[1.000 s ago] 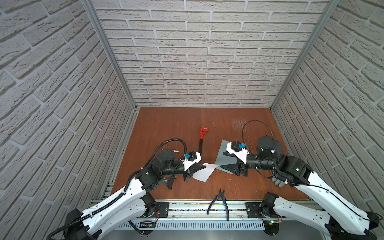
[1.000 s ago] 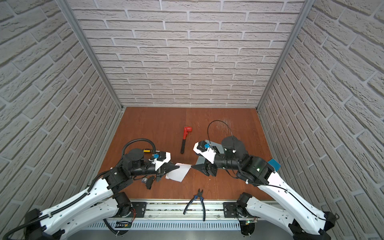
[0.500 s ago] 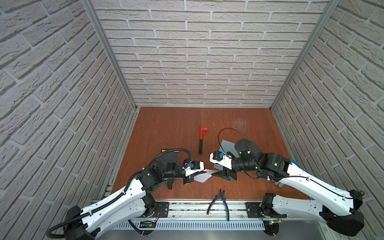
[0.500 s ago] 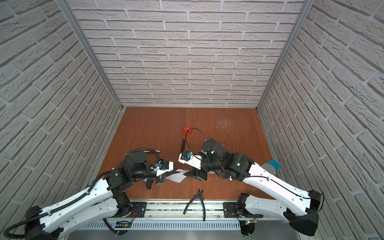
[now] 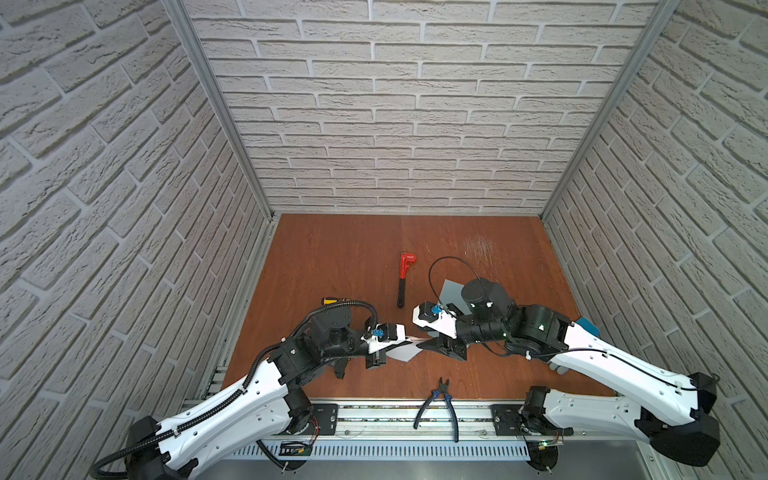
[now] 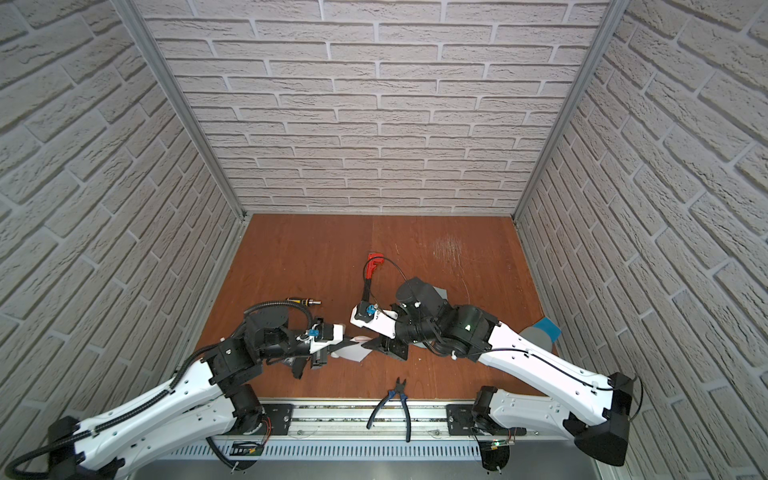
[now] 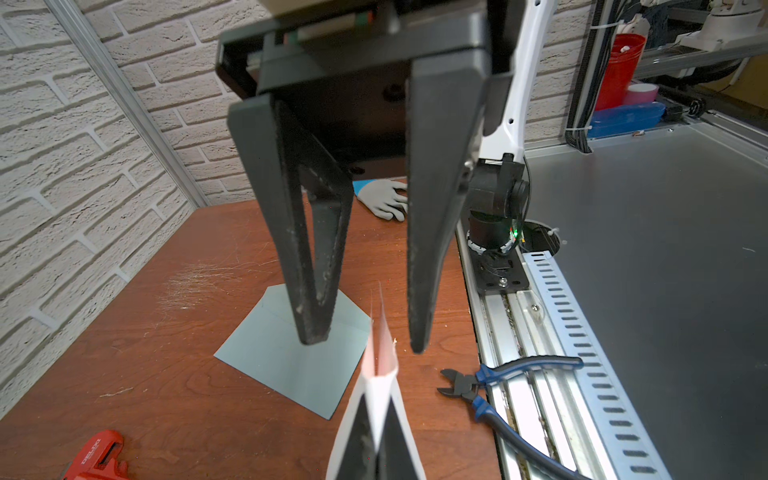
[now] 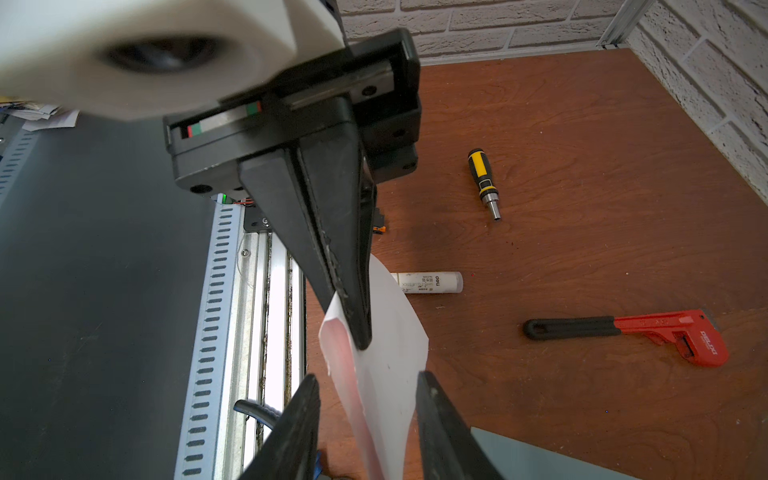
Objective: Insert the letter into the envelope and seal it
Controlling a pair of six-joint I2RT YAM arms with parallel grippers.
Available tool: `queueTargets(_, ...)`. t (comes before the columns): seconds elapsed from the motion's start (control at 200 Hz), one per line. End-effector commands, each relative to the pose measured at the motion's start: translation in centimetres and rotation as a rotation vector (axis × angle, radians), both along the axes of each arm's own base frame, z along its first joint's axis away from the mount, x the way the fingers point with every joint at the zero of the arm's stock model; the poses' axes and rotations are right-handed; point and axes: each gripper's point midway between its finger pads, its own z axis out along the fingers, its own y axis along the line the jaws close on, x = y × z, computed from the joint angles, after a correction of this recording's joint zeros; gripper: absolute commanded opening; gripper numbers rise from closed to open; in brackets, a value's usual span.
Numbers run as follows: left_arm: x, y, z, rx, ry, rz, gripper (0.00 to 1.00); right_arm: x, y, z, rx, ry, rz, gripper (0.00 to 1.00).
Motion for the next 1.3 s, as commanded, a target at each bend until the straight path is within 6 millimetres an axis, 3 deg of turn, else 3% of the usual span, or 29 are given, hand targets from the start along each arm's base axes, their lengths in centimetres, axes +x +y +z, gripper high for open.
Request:
queueTargets(0.0, -0.5, 0.2, 1.7, -0.071, -0.064, -0.015, 0.0, 0.0, 0.5, 0.1, 0.022, -0.006, 0.005, 0.39)
queueTargets(0.335, -0.6, 0.4, 2.2, -0.097, -0.062, -0.007, 0.0, -0.3, 0.1, -0.8, 0.009, 0.007, -0.001, 0.31)
queueTargets(0.51, -0.6, 0.2, 2.0, -0.097, -0.048, -0.016, 0.0, -0.2, -0.1, -0.4, 0.014, -0.001, -0.01, 0.06)
queueTargets(0.615, -0.6, 0.2, 2.0, -0.102, -0.043, -0.013, 0.0, -0.4, -0.3, -0.2, 0.016, -0.002, -0.007, 0.06)
queueTargets(0.715, -0.8, 0.1, 2.8, -0.142, -0.041, -0.021, 0.32, -0.5, -0.3, -0.5, 0.008, 0.007, -0.002, 0.06)
queueTargets(0.83, -1.1, -0.1, 4.2, -0.196, -0.026, -0.043, 0.36, -0.6, -0.3, -0.7, 0.001, 0.018, 0.003, 0.06)
queueTargets(0.975, -1.2, -0.5, 4.8, -0.211, -0.005, -0.061, 0.32, -0.7, -0.3, -0.7, 0.002, 0.017, 0.004, 0.06)
queueTargets(1.14, -1.3, -0.6, 5.2, -0.223, 0.017, -0.071, 0.2, -0.7, -0.4, -0.9, -0.003, 0.019, 0.004, 0.06)
queueTargets(1.27, -0.6, -0.8, 5.0, -0.229, 0.059, -0.056, 0.0, -0.8, -0.5, -1.1, -0.011, 0.021, 0.006, 0.06)
queueTargets(1.295, -0.7, -0.8, 5.2, -0.234, 0.064, -0.061, 0.0, -0.8, -0.5, -1.1, -0.012, 0.02, 0.006, 0.06)
